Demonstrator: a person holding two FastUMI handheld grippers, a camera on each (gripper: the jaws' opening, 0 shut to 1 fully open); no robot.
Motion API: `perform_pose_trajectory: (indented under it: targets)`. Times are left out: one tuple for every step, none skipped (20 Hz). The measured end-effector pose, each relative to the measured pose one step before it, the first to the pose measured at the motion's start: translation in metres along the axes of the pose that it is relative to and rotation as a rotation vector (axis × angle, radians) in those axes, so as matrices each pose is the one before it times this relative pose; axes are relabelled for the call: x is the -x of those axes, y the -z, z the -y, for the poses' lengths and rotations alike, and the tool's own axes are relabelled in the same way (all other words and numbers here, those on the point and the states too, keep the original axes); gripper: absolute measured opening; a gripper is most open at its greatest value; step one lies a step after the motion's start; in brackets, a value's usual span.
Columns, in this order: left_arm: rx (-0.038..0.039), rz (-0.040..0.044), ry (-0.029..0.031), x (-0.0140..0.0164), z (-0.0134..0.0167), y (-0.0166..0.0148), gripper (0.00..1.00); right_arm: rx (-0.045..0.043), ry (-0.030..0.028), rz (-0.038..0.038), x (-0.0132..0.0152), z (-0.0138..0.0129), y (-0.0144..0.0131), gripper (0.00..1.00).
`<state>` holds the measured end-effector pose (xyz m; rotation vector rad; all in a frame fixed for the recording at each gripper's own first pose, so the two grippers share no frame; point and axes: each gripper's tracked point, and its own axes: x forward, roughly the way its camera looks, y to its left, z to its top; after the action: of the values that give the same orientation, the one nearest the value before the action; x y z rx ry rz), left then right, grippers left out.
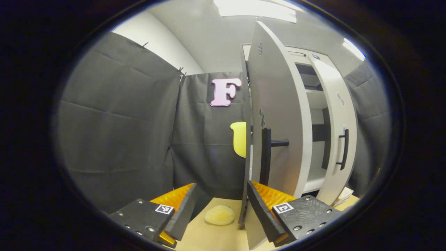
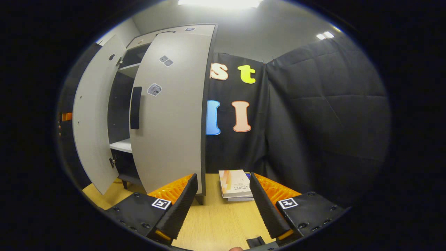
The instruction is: Grasp the bottle in the cabinet with the left hand and place it on the coaster, then close the right door with the right hand and the left door with the left hand.
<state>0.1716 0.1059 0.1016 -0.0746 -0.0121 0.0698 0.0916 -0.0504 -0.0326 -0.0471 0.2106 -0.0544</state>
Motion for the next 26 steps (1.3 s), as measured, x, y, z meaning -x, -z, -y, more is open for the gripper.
perform_pose_trajectory:
  targets:
    - [0.00488,0.00119,0.00913,0.00078,0.00649,0.00109,0.89,0.00601,-0.00193,-0.00199,-0.00008,0.00171,0.00138,0.95]
    - [0.00263,0.00340,0.00651,0.00053,0.00683,0.00010,0.89,0.00629,0.00030,-0.00410,0.00047,0.00296,0.00086,0.95]
    - [0.00419,0.00139,0.00125,0.00092,0.00557,0.00062,0.89,0.00328,0.00043,-0.00263,-0.00024,0.00297,0.00044,0.95]
    - [0.00258,0.00342,0.00315,0.00002,0.00520,0.00007,0.89,-0.00096,-0.00165,-0.00082,0.00094,0.00298,0.00043,0.95]
    - [0.00441,0.00223,0.00389,0.00054,0.00528,0.00010,0.89,-0.00297,-0.00023,0.00051,0.00045,0.00239,0.00015,0.95]
    - [0.00495,0.00131,0.00554,0.00017,0.00638,0.00067,0.89,-0.00230,0.00057,-0.00111,0.00126,0.00365,0.00076,0.95]
    - [0.00580,0.00015,0.00741,-0.00095,0.00650,0.00021,0.89,-0.00150,0.00126,-0.00112,0.00057,0.00308,0.00176,0.95]
    - [0.00571,-0.00075,0.00849,-0.00071,0.00756,0.00199,0.89,-0.00084,0.00310,-0.00167,0.00058,0.00397,0.00056,0.92]
    - [0.00870,-0.00196,0.00873,-0.00107,0.00635,0.00051,0.89,-0.00170,0.00362,-0.00245,0.00005,0.00356,0.00116,0.92]
    - [0.01005,-0.00252,0.00849,-0.00064,0.00631,0.00187,0.89,-0.00316,0.00311,-0.00105,0.00061,0.00360,0.00140,0.95]
    - [0.00842,-0.00213,0.00825,-0.00011,0.00506,-0.00030,0.89,-0.00402,0.00311,0.00069,0.00044,0.00371,-0.00014,0.95]
    - [0.00404,-0.00143,0.00902,-0.00330,0.00667,-0.00049,0.89,-0.00350,0.00428,0.00036,0.00062,0.00364,0.00030,0.95]
    - [0.00169,-0.00126,0.00788,-0.00440,0.00809,0.00006,0.89,-0.00154,0.00463,-0.00158,0.00092,0.00371,0.00108,0.95]
    - [-0.00248,-0.00097,0.00849,-0.00450,0.01075,0.00174,0.89,-0.00121,0.00512,-0.00172,0.00055,0.00406,0.00151,0.95]
    - [-0.00683,-0.00056,0.01212,-0.00275,0.01081,0.00130,0.89,-0.00252,0.00708,-0.00011,0.00154,0.00474,0.00068,0.96]
    - [-0.00544,-0.00004,0.01249,-0.00320,0.01057,0.00195,0.89,-0.00480,0.00754,0.00061,0.00206,0.00492,0.00014,0.92]
    - [-0.00529,0.00239,0.01242,-0.00415,0.01044,-0.00065,0.89,-0.00640,0.00834,0.00012,0.00212,0.00512,0.00044,0.92]
    - [-0.00518,0.00408,0.01026,-0.00408,0.00836,-0.00042,0.89,-0.00540,0.00771,-0.00151,0.00233,0.00446,0.00201,0.95]
    - [-0.00261,0.00594,0.00502,-0.00489,0.00728,-0.00109,0.89,-0.00249,0.00893,-0.00267,0.00181,0.00412,0.00159,0.95]
    - [0.00078,-0.00005,0.00930,-0.00537,0.00756,0.00043,0.88,-0.00077,0.00698,-0.00297,0.00142,0.00344,0.00169,0.95]
    - [0.00205,-0.00102,0.01228,-0.00378,0.00675,0.00202,0.89,-0.00077,0.00552,-0.00364,0.00194,0.00281,0.00162,0.95]
    - [-0.00122,-0.00086,0.00369,-0.00424,0.00592,0.00079,0.89,-0.00112,0.00412,-0.00323,0.00193,0.00220,0.00139,0.95]
    - [-0.00759,-0.00019,0.00250,-0.00420,0.00522,0.00072,0.88,-0.00037,0.00363,-0.00115,0.00273,0.00203,0.00078,0.96]
    - [-0.00673,0.00089,-0.00167,-0.00337,0.00381,-0.00080,0.87,0.00064,0.00447,0.00052,0.00289,0.00255,0.00028,0.95]
    - [-0.00848,0.00297,-0.00274,-0.00178,0.00228,-0.00087,0.89,0.00096,0.00259,0.00112,0.00289,0.00201,-0.00008,0.92]
    - [-0.00832,0.00233,-0.00185,0.00033,0.00080,0.00063,0.88,0.00078,0.00119,0.00212,0.00271,0.00083,0.00022,0.92]
